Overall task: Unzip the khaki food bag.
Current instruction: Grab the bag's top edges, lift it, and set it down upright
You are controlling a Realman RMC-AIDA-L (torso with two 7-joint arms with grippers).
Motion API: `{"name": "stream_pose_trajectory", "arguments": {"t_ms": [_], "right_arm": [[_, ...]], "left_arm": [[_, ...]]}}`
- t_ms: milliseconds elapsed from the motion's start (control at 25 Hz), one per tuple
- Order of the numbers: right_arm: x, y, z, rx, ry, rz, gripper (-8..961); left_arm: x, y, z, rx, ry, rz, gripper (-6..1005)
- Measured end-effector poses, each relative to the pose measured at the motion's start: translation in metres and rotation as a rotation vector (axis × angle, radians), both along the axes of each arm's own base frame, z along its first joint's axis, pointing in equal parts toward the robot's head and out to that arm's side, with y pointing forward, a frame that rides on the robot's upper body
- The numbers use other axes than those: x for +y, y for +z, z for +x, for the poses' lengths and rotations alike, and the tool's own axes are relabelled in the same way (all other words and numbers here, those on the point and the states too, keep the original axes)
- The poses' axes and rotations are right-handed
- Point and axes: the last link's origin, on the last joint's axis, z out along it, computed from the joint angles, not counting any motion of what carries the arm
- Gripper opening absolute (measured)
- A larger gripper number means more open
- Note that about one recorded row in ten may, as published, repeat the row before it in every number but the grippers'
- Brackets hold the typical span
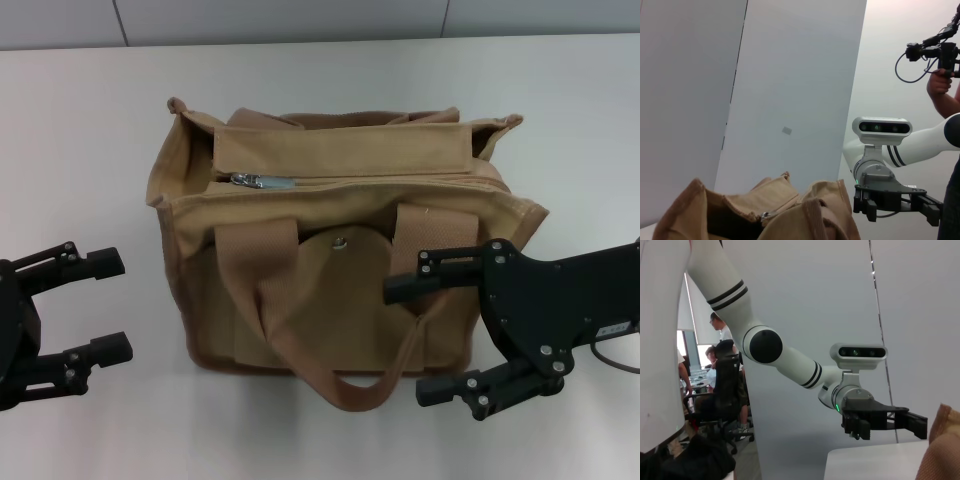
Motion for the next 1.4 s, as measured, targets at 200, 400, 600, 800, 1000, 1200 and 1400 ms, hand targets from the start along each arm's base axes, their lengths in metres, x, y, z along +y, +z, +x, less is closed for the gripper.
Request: {"name": "stream_pose_trajectory", "arguments": {"t_ms": [200, 400, 600, 800, 1000, 1200, 1400], "right_arm": [[0.0, -0.001, -0.001, 0.001, -0.001, -0.001, 809], [-0.001, -0.001, 0.001, 0.004, -0.01, 0.002, 809], [0.001, -0.003, 0.005, 0.004, -0.052, 0.031, 809], [0.002, -0.007, 0.008, 0.001, -0.087, 0.038, 810], [0.001, -0.012, 0.01, -0.001, -0.112, 0.04, 810], [-0.002, -0.015, 0.014, 0.0, -0.13, 0.046, 810], [-0.004, -0.016, 0.017, 0.004, -0.152, 0.057, 809]], "left_arm": [[0.0, 0.0, 0.0, -0.001, 0.003, -0.003, 810], [0.0, -0.002, 0.0, -0.002, 0.008, 0.002, 808], [0.005, -0.009, -0.001, 0.005, 0.049, 0.042, 805], [0.012, -0.022, 0.0, 0.013, 0.084, 0.063, 803], [0.02, -0.042, 0.01, 0.016, 0.08, 0.069, 800], [0.026, -0.054, 0.014, 0.04, 0.094, 0.098, 763], [0.027, -0.055, 0.012, 0.044, 0.112, 0.119, 590]]}}
